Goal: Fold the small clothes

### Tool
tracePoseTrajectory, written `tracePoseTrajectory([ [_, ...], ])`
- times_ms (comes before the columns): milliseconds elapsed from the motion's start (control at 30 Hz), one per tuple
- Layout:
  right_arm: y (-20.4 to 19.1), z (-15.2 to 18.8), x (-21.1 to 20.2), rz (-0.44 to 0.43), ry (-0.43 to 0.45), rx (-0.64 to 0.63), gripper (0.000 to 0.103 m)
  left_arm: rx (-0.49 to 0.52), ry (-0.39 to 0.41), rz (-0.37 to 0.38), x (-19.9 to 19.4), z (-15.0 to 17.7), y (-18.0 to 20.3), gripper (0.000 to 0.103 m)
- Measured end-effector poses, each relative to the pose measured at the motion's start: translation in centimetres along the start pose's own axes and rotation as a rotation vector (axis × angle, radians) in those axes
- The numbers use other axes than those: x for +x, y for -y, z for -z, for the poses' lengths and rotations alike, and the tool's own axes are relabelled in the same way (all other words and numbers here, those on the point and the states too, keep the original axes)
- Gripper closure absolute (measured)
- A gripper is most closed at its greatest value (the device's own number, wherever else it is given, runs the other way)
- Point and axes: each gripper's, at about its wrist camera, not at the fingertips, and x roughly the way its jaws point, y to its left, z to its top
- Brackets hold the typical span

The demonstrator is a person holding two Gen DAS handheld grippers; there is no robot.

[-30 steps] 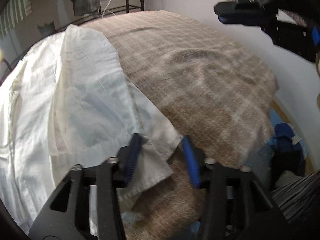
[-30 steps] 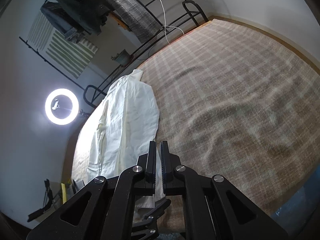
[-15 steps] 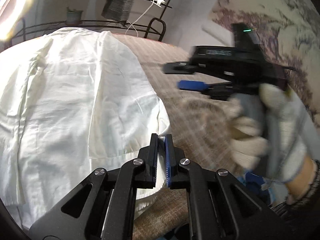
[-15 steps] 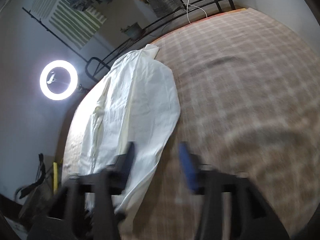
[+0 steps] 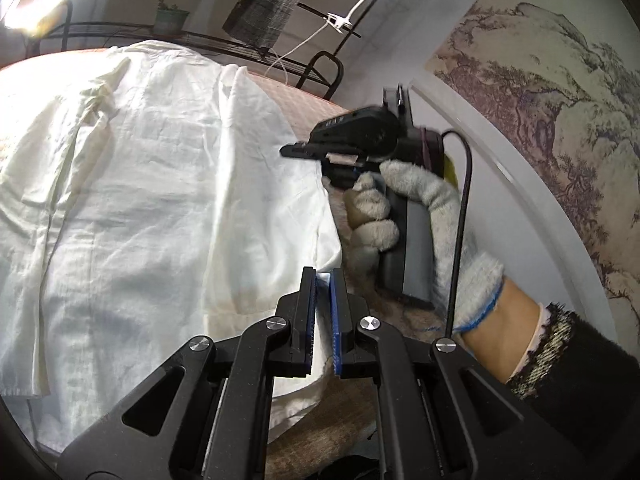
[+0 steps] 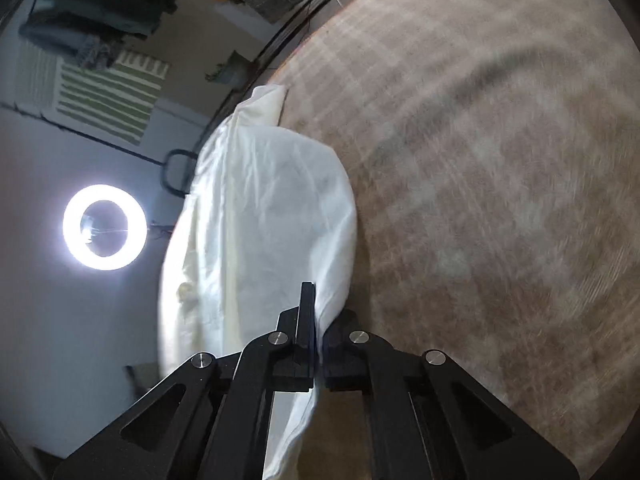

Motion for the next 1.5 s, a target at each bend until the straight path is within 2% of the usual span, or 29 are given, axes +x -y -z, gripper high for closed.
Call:
tracePoseTrajectory([
  [233,-7.7,0.8,-0.1,0.215,0.053,-0.276,0.102,-0.100,0.011,0.008,-1.0,0.8,-2.6,0.099],
  [500,-16.3,4.7,3.7,0.346,0.054,-0.604,0.102,-0.238,0.025,-0.001,-3.1,2.4,-6.3,0.100],
  [667,-20.2,8.0,7.7,0.384,0.018,-0.790,0.102,-0.308,0.022,-0.030,-4.0,3.7,-8.9,0.101],
  [767,-21.4,9.9,10.3,0.411,-0.021,-0.854,0.102,-0.329,0.023,-0.050,-4.4,3.8,-10.0,0.101],
  [867,-21.4,10.6,12.0,0.438,-0.054,-0.867,0.102,-0.341,0.030,-0.063,-4.8,3.8,-10.8,0.101],
  [967,-20.9,10.3,12.2,0.419,-0.070,-0.838,0.102,-0.347,0.035,-0.065,-5.0,3.9,-11.3,0.101],
  [1067,-20.5,9.6,12.5,0.368,-0.100,-0.829,0.100,-0.349,0.028,-0.062,-4.9,4.2,-11.7,0.101],
  [1200,-20.0,9.7,11.2,0.249,-0.161,-0.813,0.095,-0.329,0.024,-0.075,-5.1,4.2,-11.5,0.101],
  [1333,-19.2,9.2,6.5,0.135,-0.146,-0.719,0.094,-0.302,0.030,-0.092,-6.3,4.4,-11.2,0.101],
  [1400,-18.1,8.7,3.2,0.124,-0.110,-0.646,0.092,-0.291,0.023,-0.089,-6.8,4.4,-11.2,0.101],
  [1467,-17.1,8.8,0.5,0.152,-0.076,-0.590,0.081,-0.282,0.009,-0.089,-7.4,4.4,-11.1,0.101],
  [1500,-16.5,9.0,-0.6,0.166,-0.069,-0.565,0.071,-0.277,0.007,-0.092,-7.8,4.4,-11.1,0.101],
])
